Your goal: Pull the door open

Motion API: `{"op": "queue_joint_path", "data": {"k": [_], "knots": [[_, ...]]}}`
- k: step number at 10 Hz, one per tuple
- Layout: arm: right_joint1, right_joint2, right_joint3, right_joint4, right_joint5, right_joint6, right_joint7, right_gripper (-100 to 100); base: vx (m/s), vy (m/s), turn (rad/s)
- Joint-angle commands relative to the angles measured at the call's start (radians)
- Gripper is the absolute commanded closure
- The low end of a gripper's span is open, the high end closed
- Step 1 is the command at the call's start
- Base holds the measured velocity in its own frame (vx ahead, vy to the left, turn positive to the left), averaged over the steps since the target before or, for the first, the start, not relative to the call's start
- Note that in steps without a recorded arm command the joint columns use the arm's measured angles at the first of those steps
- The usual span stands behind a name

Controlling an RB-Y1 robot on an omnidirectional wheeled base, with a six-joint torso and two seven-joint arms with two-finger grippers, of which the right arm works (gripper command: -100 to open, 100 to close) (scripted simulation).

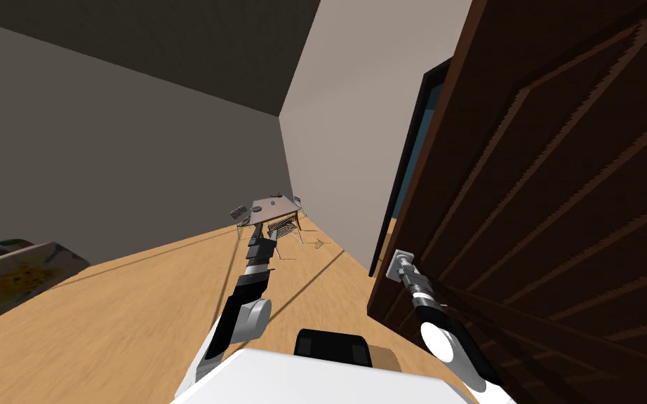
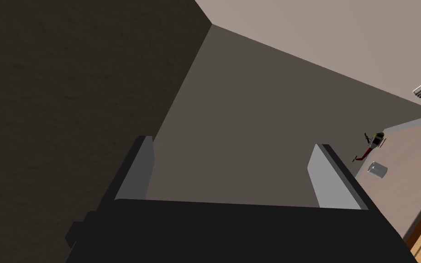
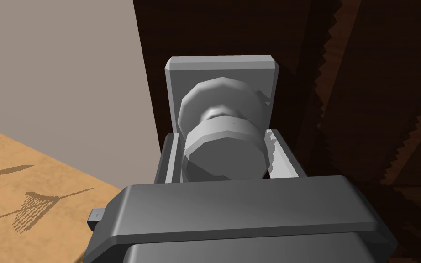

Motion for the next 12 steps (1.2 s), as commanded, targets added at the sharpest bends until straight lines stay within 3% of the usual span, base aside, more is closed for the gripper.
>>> {"op": "queue_joint_path", "data": {"k": [1, 12], "knots": [[0.004, -0.010, 0.015, -0.005, 0.008, -0.001, -0.017, 100, -0.245, -0.031, 0.117], [0.013, -0.079, 0.082, -0.017, 0.042, -0.024, -0.100, 100, -0.197, -0.033, 0.114]]}}
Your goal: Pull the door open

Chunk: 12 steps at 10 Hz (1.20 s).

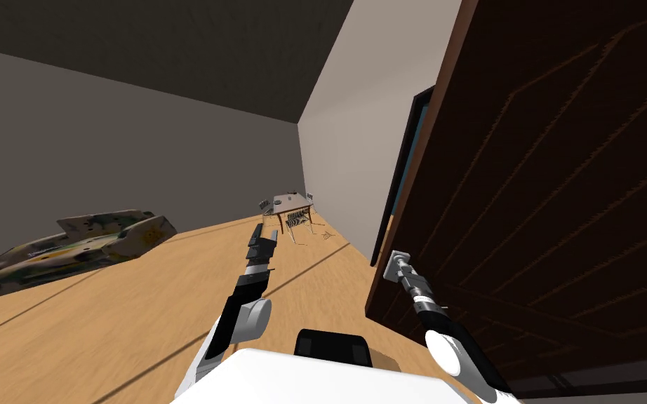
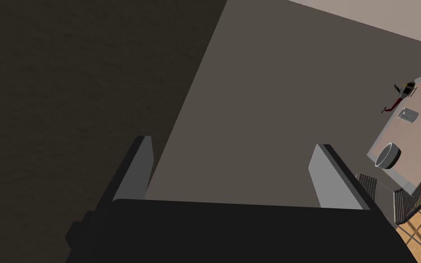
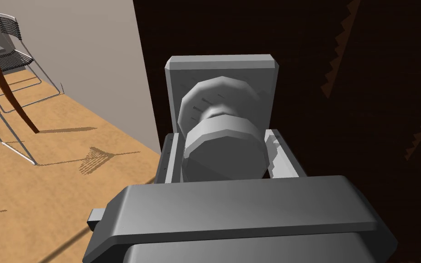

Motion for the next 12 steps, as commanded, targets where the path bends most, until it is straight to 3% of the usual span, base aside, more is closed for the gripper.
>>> {"op": "queue_joint_path", "data": {"k": [1, 4, 5, 12], "knots": [[-0.001, -0.011, 0.010, -0.003, 0.005, -0.005, -0.014, 100, -0.197, -0.033, 0.112], [0.000, -0.028, 0.026, -0.006, 0.011, -0.013, -0.033, 100, -0.200, -0.040, 0.104], [0.000, -0.024, 0.024, -0.003, 0.010, -0.010, -0.029, 100, -0.078, -0.020, 0.033], [0.010, -0.073, 0.068, -0.012, 0.036, -0.035, -0.088, 100, -0.191, -0.035, 0.122]]}}
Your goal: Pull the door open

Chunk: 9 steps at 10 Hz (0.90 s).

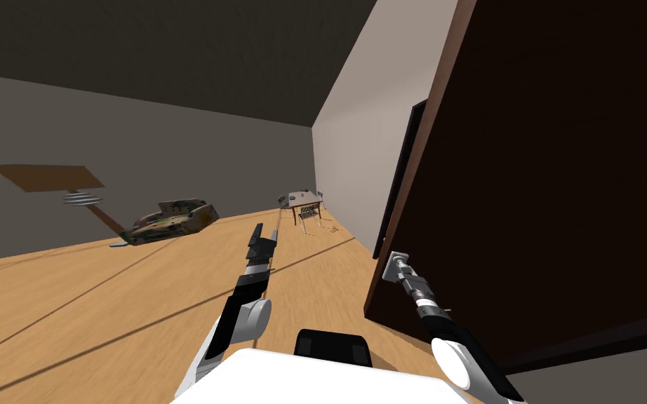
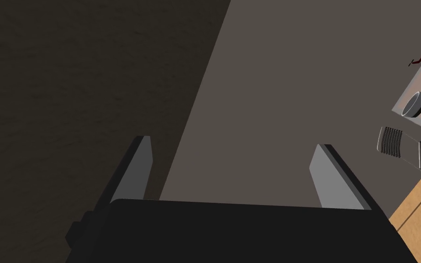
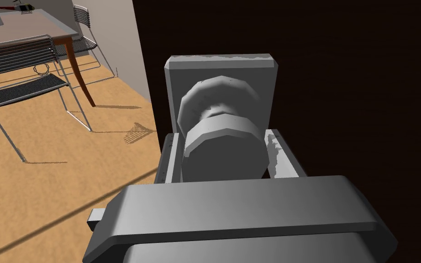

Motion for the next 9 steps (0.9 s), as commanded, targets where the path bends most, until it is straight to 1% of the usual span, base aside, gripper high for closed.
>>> {"op": "queue_joint_path", "data": {"k": [1, 4, 5, 6, 7, 9], "knots": [[0.003, -0.010, 0.012, -0.007, 0.007, -0.006, -0.014, 100, -0.199, -0.063, 0.120], [0.005, -0.027, 0.025, -0.010, 0.015, -0.015, -0.033, 100, -0.175, -0.045, 0.095], [0.005, -0.023, 0.023, -0.007, 0.013, -0.011, -0.029, 100, -0.069, -0.026, 0.031], [0.008, -0.035, 0.036, -0.007, 0.019, -0.018, -0.043, 100, -0.146, -0.037, 0.136], [0.009, -0.038, 0.038, -0.008, 0.021, -0.020, -0.047, 100, -0.188, -0.048, 0.120], [0.011, -0.053, 0.051, -0.010, 0.028, -0.031, -0.064, 100, -0.189, -0.032, 0.107]]}}
